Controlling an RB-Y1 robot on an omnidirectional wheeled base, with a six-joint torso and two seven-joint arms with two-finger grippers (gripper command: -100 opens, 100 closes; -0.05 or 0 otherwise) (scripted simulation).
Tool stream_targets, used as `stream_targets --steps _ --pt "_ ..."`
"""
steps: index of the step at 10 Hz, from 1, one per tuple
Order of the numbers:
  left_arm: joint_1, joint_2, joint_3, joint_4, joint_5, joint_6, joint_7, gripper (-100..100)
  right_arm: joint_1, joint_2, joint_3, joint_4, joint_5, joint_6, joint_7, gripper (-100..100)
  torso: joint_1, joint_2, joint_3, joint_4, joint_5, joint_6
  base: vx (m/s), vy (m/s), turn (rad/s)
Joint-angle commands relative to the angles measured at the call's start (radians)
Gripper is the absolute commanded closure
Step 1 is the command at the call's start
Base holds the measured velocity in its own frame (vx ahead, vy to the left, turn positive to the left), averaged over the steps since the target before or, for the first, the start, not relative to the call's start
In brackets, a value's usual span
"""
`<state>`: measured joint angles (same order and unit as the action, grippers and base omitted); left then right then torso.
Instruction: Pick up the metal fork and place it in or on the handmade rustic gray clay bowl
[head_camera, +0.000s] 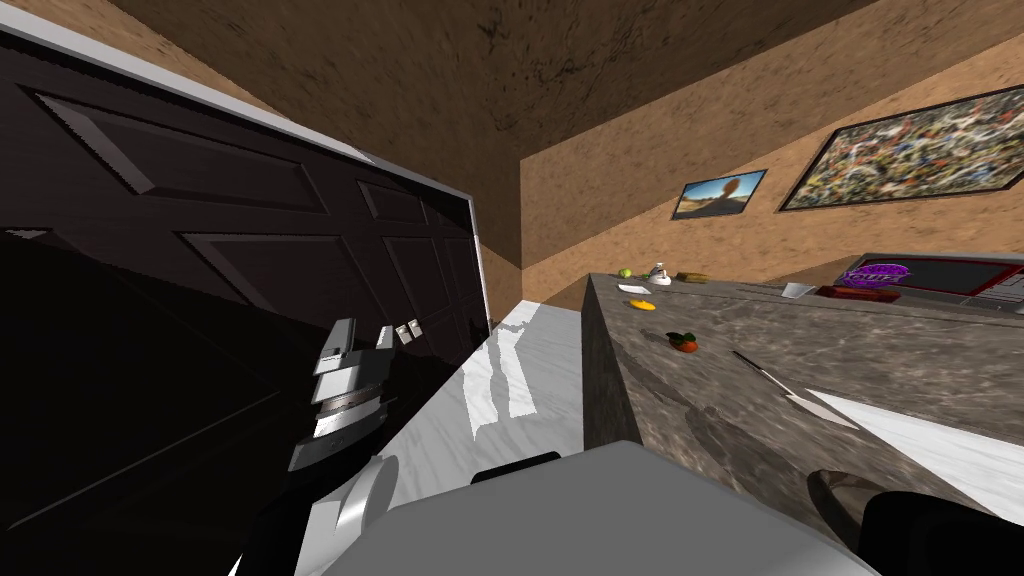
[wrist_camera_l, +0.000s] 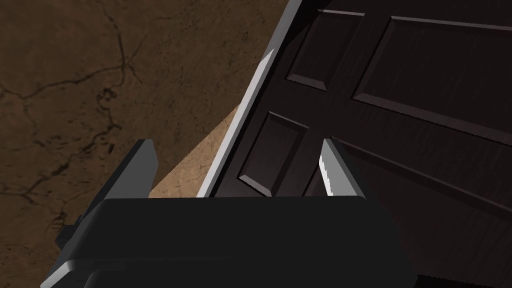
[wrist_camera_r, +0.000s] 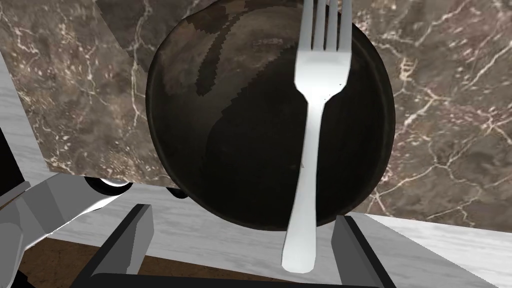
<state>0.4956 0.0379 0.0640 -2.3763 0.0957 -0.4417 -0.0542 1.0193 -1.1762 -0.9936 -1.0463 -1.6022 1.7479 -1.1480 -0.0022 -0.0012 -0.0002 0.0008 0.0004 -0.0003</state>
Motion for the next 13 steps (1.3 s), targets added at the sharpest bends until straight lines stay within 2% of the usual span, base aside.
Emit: stream_targets --steps 1,6,7,8,13 --pt "0.000 0.000 0.000 0.000 0.000 0.000 0.000 0 0.026 -0.031 -0.033 -0.016 -0.027 0.024 -0.028 -100 0.000 0.000 0.000 0.000 0.000 0.000 -0.016 -0.006 -0.068" --pt "0.000 0.000 0.000 0.000 0.000 0.000 0.000 0 0.079 -0.093 -0.099 -0.049 -0.081 0.071 -0.085 -100 0.000 0.002 0.001 0.000 0.000 0.000 -0.029 -0.003 -0.041" --pt "0.000 0.000 0.000 0.000 0.000 0.000 0.000 0 0.078 -0.083 -0.098 -0.056 -0.076 0.066 -0.084 -100 0.000 0.001 0.001 0.000 0.000 0.000 -0.009 -0.001 -0.001" --pt "0.000 0.000 0.000 0.000 0.000 0.000 0.000 0 0.078 -0.085 -0.099 -0.056 -0.077 0.068 -0.087 0 0.000 0.001 0.000 0.000 0.000 0.000 0.000 0.000 0.000" --pt "0.000 0.000 0.000 0.000 0.000 0.000 0.000 0 0.078 -0.085 -0.099 -0.056 -0.077 0.068 -0.086 0 0.000 0.000 0.000 0.000 0.000 0.000 0.000 0.000 0.000"
